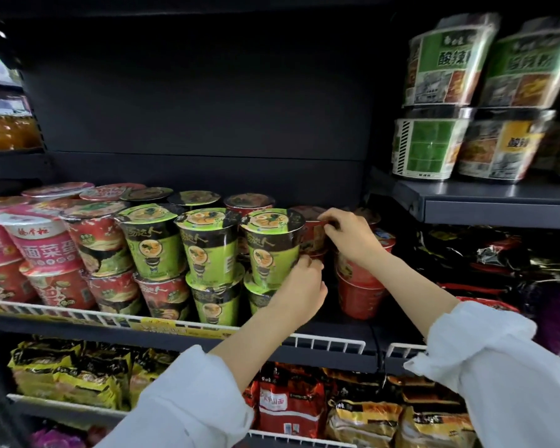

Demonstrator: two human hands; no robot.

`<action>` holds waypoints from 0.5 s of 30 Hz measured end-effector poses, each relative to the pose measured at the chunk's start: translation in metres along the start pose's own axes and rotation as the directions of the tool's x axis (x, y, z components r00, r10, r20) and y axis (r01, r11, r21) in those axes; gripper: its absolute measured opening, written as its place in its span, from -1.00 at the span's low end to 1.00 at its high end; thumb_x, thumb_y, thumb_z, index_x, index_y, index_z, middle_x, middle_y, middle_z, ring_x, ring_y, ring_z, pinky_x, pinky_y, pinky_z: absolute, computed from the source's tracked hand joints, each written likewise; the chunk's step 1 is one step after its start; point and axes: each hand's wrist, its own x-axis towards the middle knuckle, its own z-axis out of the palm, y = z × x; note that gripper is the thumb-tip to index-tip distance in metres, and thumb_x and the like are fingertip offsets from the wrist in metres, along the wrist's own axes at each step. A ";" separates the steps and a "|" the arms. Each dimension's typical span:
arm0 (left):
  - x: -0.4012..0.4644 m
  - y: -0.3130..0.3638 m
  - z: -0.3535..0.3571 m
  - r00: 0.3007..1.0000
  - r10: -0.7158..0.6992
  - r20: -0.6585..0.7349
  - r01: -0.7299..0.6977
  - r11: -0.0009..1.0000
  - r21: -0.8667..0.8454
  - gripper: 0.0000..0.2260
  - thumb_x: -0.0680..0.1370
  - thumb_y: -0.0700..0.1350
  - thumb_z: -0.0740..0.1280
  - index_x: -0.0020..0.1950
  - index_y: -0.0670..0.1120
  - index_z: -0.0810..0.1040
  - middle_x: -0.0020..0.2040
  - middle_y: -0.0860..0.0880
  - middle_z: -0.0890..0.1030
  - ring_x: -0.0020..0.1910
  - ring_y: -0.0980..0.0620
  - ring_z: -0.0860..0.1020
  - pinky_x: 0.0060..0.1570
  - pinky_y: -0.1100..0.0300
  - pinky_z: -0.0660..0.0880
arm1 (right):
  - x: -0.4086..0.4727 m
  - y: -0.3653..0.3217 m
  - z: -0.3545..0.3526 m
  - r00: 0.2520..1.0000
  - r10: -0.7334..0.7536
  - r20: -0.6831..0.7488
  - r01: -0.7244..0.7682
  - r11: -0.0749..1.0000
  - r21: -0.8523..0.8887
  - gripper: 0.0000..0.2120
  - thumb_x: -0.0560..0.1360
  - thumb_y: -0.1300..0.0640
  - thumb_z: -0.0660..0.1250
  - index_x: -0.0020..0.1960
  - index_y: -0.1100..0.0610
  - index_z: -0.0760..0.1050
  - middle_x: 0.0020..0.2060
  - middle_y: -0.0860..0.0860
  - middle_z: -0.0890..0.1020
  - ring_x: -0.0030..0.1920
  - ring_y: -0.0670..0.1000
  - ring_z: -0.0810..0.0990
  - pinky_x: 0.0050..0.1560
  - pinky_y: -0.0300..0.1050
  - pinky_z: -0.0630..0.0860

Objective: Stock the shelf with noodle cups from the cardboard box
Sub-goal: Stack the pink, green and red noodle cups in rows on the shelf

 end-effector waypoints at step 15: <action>0.105 -0.004 0.057 0.925 -0.295 0.239 0.225 0.933 0.280 -0.68 0.63 -0.27 0.06 0.38 -0.25 0.35 0.37 -0.22 0.38 0.34 -0.17 0.38 0.30 0.03 0.33 | 0.083 0.049 0.023 0.914 0.112 0.390 0.043 0.928 -0.369 -0.65 0.59 0.27 0.07 0.36 0.25 0.36 0.31 0.20 0.46 0.26 0.18 0.47 0.25 -0.06 0.43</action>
